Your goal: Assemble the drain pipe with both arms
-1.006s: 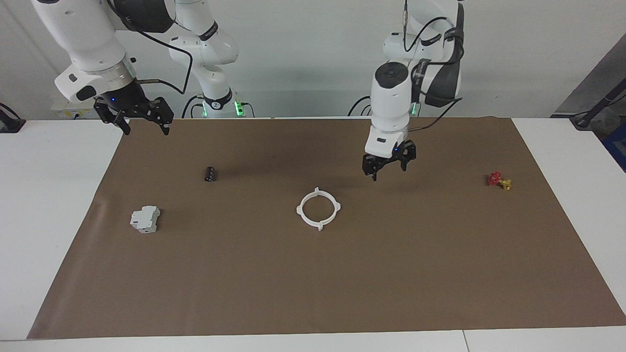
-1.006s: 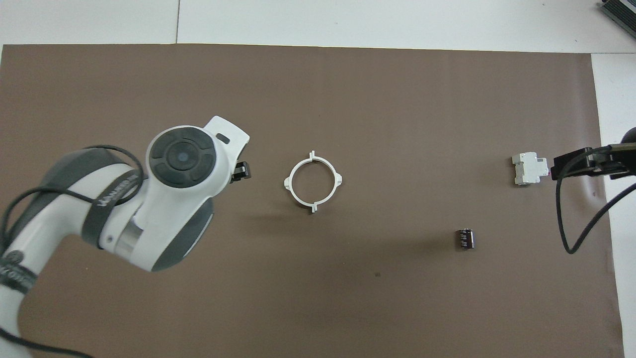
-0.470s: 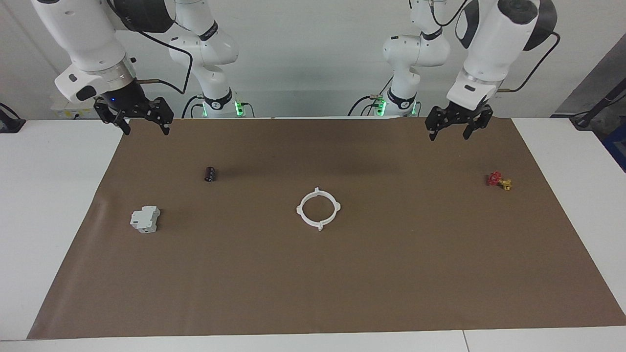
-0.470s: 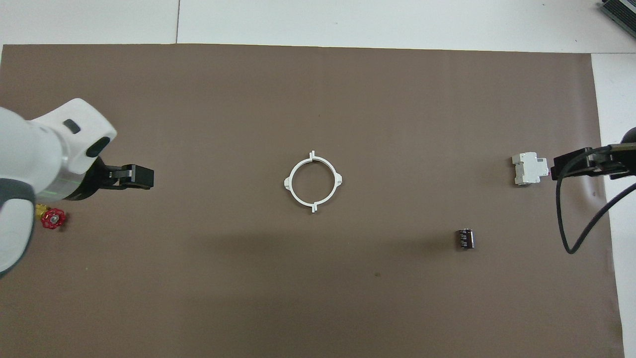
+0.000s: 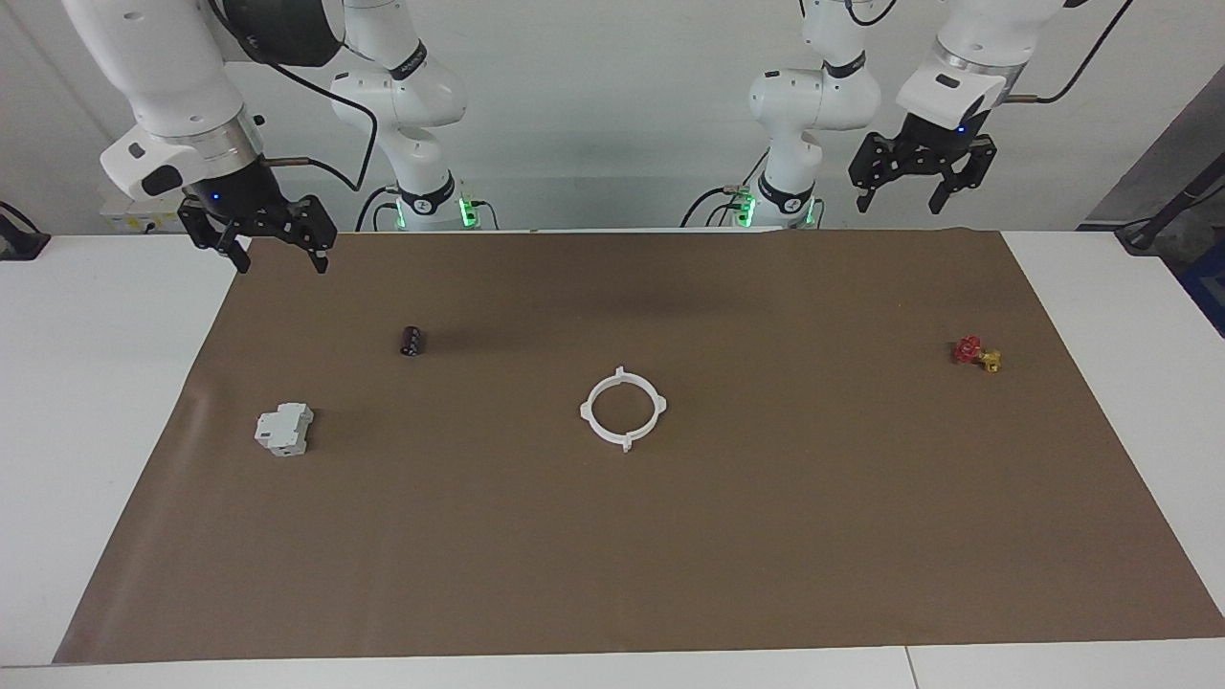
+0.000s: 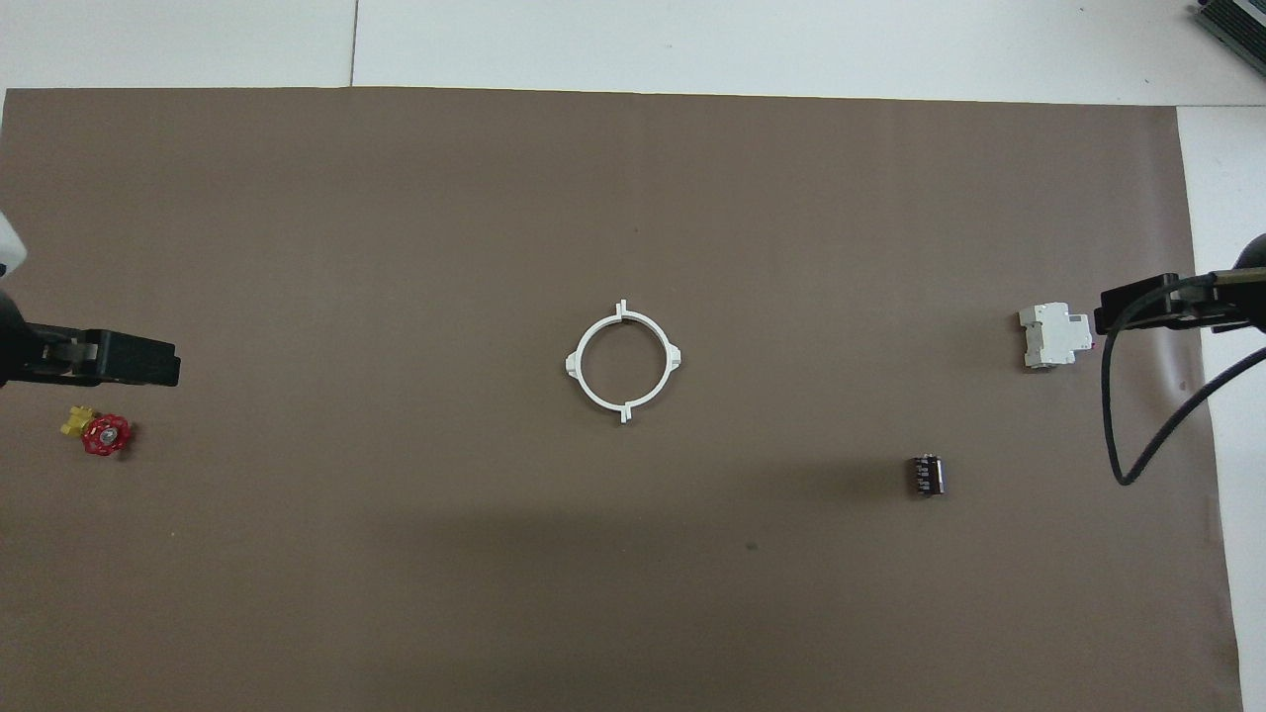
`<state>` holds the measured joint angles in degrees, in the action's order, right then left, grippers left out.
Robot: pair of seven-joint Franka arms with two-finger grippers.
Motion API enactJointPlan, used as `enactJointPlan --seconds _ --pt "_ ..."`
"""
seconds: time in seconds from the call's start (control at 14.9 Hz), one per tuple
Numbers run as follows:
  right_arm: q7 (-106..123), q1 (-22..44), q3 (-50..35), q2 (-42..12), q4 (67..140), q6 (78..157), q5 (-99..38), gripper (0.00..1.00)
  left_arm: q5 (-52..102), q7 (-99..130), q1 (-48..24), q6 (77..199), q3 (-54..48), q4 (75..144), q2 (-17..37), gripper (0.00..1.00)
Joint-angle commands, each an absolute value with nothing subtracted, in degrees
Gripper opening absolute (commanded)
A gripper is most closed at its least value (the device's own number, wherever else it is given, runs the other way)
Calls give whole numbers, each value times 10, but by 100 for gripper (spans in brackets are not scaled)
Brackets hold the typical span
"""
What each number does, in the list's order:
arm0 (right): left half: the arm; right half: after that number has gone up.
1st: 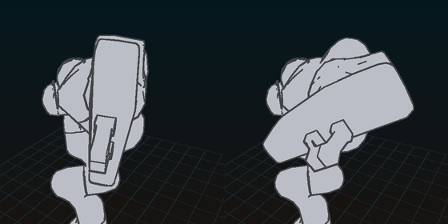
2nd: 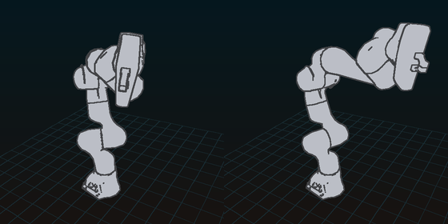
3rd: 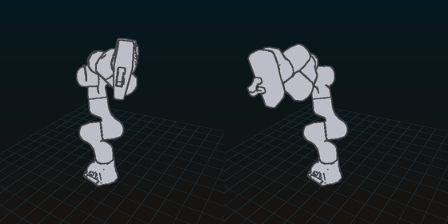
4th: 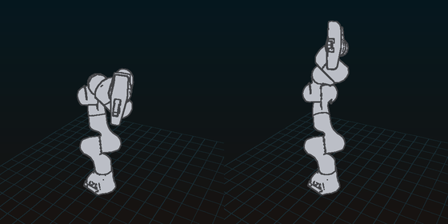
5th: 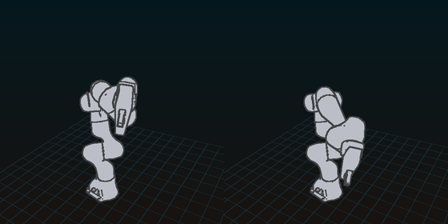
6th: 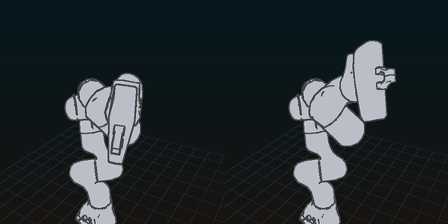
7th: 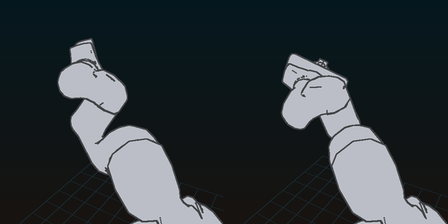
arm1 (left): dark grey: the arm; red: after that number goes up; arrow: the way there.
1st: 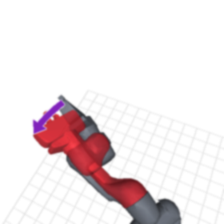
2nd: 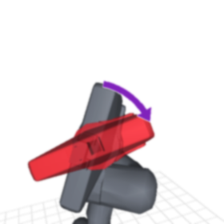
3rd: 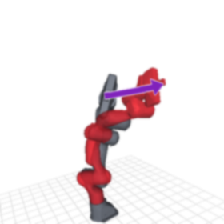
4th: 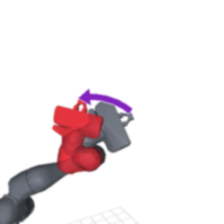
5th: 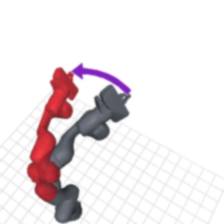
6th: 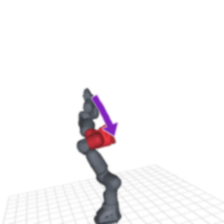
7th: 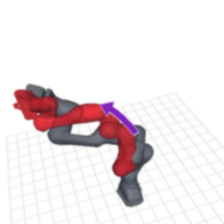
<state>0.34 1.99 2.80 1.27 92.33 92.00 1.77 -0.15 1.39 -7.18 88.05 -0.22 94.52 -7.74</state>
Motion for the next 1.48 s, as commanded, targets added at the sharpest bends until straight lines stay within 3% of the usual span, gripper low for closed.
enactJointPlan --seconds 0.0,0.87,1.41 --pt "11 19 26 12 925 929 9 100 10 5 -65 887 -10 920 -28 100" --pt "-41 21 25 10 911 885 -14 100 19 -83 -30 865 -5 921 -30 100" --pt "-40 21 25 11 914 889 -15 100 18 -25 -54 947 -13 983 -38 100"
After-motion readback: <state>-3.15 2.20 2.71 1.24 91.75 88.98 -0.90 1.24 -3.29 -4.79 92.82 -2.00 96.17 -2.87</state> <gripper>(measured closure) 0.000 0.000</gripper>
